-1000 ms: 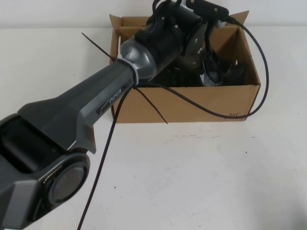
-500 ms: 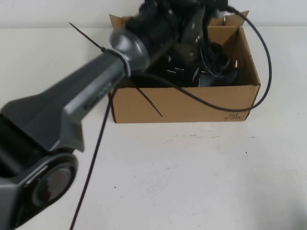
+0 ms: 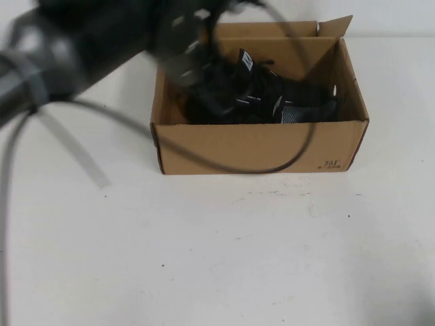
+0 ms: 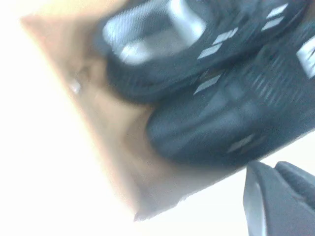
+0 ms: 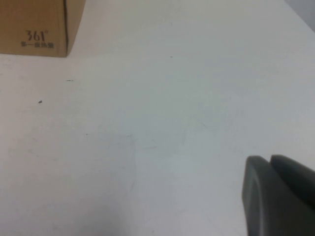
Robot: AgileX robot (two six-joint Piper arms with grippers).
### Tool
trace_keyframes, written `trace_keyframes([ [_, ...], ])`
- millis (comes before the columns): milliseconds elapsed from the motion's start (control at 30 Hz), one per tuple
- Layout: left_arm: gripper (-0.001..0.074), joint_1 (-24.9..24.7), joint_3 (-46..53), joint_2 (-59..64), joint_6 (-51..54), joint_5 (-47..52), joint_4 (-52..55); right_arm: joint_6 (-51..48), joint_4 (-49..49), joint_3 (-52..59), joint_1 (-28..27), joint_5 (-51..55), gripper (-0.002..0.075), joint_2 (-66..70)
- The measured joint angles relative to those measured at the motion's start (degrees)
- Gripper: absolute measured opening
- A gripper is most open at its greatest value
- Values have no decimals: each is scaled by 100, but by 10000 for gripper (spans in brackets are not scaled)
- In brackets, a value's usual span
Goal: Put shoes into padded shoe box
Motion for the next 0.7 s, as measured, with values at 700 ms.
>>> trace_keyframes([
  [700,-3,334,4206,-3713,-1006,-1148,1023,0,0,0,0,0,-7,0],
])
